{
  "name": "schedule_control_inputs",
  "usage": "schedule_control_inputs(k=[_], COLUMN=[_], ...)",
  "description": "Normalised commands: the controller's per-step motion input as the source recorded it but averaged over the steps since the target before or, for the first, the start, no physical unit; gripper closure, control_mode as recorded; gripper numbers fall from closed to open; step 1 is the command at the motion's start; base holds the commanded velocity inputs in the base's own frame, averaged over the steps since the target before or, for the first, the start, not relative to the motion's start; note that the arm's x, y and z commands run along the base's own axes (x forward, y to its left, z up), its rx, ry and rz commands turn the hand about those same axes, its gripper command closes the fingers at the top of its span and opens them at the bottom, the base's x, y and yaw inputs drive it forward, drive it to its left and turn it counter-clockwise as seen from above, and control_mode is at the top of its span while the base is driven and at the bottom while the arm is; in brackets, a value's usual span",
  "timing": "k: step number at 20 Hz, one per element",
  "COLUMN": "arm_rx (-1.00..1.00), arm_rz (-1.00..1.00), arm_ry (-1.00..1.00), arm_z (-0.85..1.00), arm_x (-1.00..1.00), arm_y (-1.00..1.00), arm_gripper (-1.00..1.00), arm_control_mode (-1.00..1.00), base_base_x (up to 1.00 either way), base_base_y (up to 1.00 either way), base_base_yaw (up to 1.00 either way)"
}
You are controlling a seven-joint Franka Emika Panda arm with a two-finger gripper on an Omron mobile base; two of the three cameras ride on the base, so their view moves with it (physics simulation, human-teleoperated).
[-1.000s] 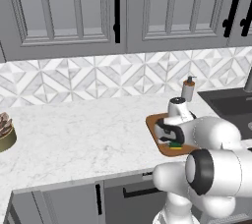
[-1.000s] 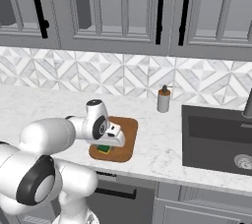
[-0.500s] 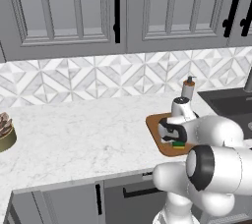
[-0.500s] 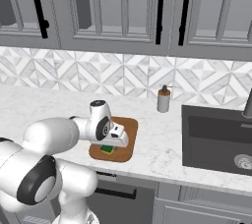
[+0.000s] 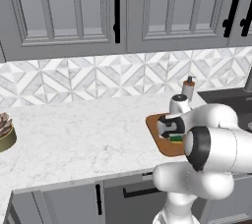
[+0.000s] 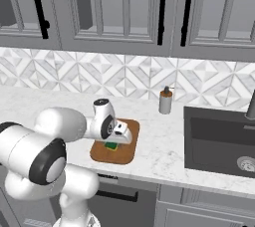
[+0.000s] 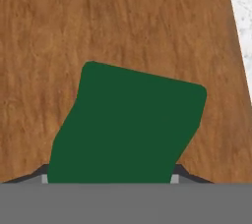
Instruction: Pick up the sponge from the counter and clean the cutting board by briefly scrubbing or pressing down on the cutting board. Once finished, release the sponge.
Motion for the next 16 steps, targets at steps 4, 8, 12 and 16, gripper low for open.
schedule_control_inputs(k=[4, 8, 12, 16], arm_rx=[0.0, 0.0, 0.0, 0.0], arm_rz=[0.0, 0.0, 0.0, 0.0], arm_ry=[0.0, 0.0, -0.01, -0.03], arm_z=[0.0, 0.0, 0.0, 0.0], arm_x=[0.46, 0.5, 0.49, 0.57], arm_y=[0.0, 0.0, 0.0, 0.0], arm_gripper=[1.0, 1.0, 1.0, 1.0], arm_control_mode=[-1.0, -1.0, -1.0, -1.0], base_base_x=[0.0, 0.0, 0.0, 0.0], base_base_y=[0.0, 0.0, 0.0, 0.0], base_base_yaw=[0.0, 0.0, 0.0, 0.0])
